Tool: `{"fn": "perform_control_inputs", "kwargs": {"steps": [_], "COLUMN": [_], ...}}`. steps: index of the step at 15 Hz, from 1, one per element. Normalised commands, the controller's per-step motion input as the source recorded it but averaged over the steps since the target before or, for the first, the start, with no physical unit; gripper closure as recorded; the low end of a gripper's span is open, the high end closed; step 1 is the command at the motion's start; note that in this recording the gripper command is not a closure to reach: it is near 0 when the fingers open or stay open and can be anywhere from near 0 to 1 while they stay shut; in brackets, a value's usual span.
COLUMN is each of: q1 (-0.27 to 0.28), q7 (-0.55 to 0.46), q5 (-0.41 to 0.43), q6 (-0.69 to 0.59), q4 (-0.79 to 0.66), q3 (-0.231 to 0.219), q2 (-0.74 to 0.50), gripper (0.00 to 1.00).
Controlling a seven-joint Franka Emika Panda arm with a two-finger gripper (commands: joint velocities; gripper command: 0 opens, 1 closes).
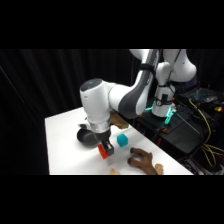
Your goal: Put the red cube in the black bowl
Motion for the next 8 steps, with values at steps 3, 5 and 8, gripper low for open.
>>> {"fn": "perform_control_inputs", "kwargs": {"steps": [3,5,8], "q1": [-0.107,-0.192,-0.259], "q7": [-0.12,-0.34,-0.51], "q5": [0.067,0.069,0.142], "q6": [-0.37,-0.2,-0.12], "q4": [-0.01,0.0,0.01], "q3": [0.004,-0.014,-0.032], "q2": [-0.42,-0.28,-0.2], "gripper": [1.0,1.0,1.0]}}
